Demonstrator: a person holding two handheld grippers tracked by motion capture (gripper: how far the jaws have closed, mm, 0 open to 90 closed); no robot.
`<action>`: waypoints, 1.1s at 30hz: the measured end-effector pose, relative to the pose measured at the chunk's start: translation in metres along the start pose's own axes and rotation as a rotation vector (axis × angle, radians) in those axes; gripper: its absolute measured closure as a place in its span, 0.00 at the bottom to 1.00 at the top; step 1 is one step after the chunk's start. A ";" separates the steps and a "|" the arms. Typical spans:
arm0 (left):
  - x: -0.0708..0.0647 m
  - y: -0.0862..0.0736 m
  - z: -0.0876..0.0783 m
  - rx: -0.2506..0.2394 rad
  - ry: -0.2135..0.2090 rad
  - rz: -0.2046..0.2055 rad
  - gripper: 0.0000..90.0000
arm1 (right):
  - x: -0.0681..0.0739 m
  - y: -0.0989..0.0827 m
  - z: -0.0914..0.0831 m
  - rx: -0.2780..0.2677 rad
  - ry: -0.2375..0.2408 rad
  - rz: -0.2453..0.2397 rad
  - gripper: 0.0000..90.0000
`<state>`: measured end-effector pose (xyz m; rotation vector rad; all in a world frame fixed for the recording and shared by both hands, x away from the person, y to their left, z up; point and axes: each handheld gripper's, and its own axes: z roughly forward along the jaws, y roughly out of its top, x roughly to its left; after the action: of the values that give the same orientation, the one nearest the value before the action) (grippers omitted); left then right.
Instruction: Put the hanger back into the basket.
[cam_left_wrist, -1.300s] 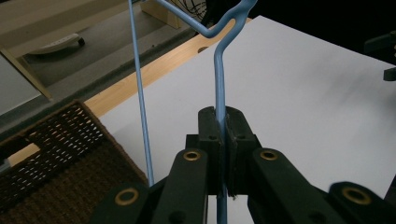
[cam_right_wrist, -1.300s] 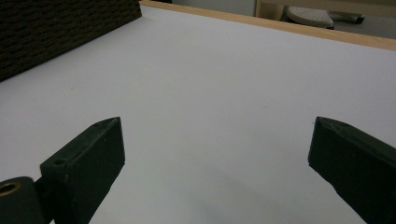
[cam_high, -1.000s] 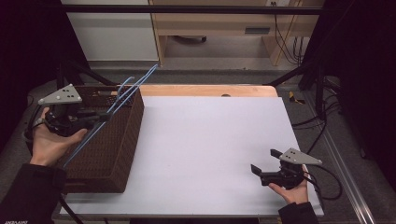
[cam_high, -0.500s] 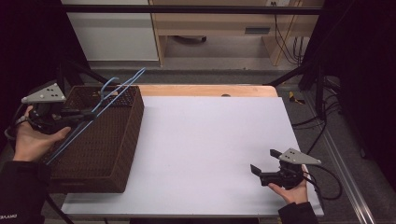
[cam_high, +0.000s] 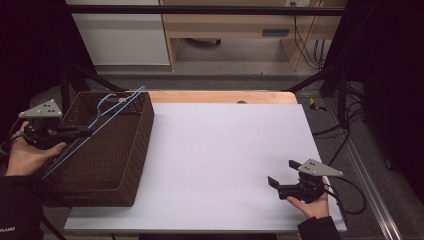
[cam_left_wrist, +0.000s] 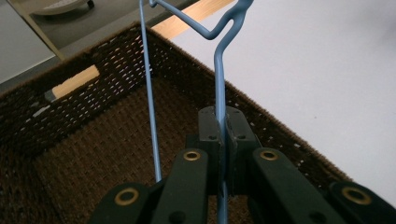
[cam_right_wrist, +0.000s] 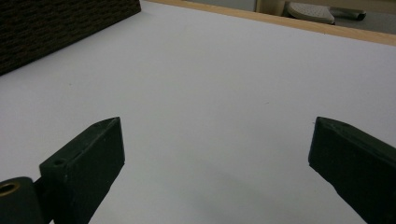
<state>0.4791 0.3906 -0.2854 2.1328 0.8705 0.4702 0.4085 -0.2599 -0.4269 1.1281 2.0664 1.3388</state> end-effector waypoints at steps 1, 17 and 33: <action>0.001 -0.002 0.001 0.002 -0.005 -0.003 0.96 | 0.000 0.000 0.001 0.000 0.000 -0.002 0.04; 0.011 -0.035 0.035 0.111 0.020 -0.041 0.96 | 0.000 0.000 0.001 0.003 -0.003 -0.004 0.04; 0.009 -0.061 0.069 0.182 0.079 -0.071 0.96 | 0.001 0.000 0.001 0.004 -0.003 -0.003 0.04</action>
<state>0.4988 0.3901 -0.3760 2.2512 1.0651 0.4569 0.4085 -0.2591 -0.4274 1.1273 2.0690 1.3316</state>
